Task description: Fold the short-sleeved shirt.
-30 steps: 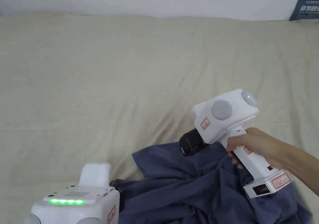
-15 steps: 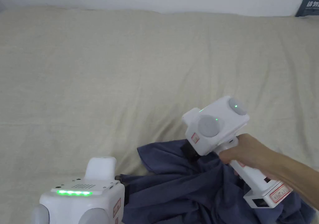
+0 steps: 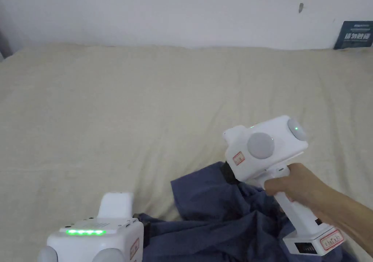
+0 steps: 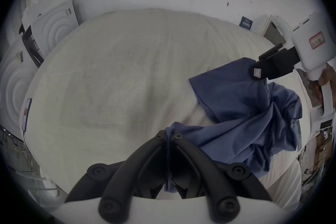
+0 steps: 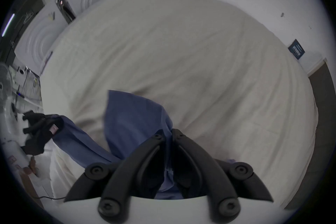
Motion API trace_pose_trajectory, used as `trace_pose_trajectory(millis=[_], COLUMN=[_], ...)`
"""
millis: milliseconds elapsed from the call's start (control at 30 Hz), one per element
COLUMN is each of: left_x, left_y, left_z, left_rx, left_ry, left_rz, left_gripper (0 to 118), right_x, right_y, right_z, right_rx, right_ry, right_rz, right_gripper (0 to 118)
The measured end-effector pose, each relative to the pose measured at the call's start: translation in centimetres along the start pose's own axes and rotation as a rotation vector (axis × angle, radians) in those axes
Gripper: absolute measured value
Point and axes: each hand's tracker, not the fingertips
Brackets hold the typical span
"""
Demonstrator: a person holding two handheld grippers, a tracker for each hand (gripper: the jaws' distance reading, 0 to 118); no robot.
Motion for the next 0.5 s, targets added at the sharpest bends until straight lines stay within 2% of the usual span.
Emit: trace_pose_trajectory(millis=[100,233,300,500], left_x=[0.3,0.9,0.9,0.7], left_y=[1.8,4.6,6.1,10.6], left_z=[2.4,5.0,6.8,12.5], left_rx=[0.07,0.141,0.166,0.321], left_ry=[-0.035,0.038,0.037,0.157], left_rz=[0.001,-0.07,-0.09,-0.151], left_gripper=[2,2,2,2], right_x=[1.5,2.8,4.0,7.5], right_y=[0.7,0.2,0.1,-1.1], right_z=[3.7,10.4,14.9,27.8], right_rx=[0.078,0.208,0.267,0.481], right_ry=[-0.01,-0.048,-0.063,-0.194], right_rz=[-0.053,-0.118,-0.127,-0.207], right_gripper=[10,10,10,10])
